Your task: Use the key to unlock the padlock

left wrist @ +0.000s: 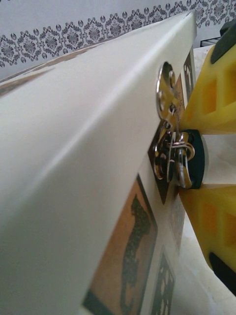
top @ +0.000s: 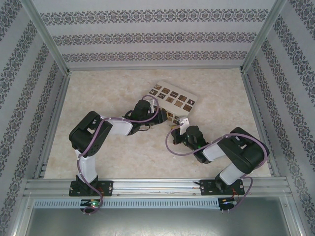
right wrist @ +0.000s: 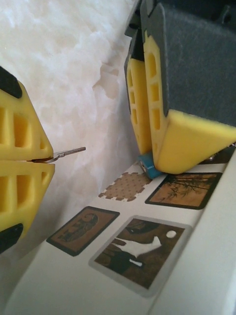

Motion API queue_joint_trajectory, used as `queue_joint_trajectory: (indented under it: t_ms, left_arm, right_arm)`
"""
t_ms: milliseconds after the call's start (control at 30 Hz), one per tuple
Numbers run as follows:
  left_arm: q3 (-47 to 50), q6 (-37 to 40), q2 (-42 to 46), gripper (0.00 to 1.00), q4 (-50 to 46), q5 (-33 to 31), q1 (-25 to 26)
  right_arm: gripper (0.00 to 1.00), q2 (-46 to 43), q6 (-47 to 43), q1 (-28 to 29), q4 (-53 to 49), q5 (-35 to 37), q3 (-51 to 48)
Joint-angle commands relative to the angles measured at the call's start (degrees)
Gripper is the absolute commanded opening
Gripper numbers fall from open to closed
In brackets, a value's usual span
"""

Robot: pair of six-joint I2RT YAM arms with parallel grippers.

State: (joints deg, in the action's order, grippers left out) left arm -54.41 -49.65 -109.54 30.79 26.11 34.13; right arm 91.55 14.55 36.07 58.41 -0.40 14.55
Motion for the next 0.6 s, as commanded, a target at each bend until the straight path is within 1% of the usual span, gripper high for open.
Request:
queue_joint_trajectory:
  t_ms: [0,367,567]
  left_arm:
    - [-1.2,-0.5,2.8,0.26,2.0,1.5,0.7]
    - [-1.4,-0.9,2.6,0.26,1.7,1.9,0.7]
    - [-1.8,-1.1,2.6,0.26,1.3,2.0,0.7]
  right_arm:
    - [0.00,1.0,-1.5,-0.9,3.0,1.0,1.5]
    - [0.00,2.1,-2.2,-3.8,3.4,-1.7,3.3]
    - [0.00,3.6,-2.7,-4.4,5.0,-4.4,3.6]
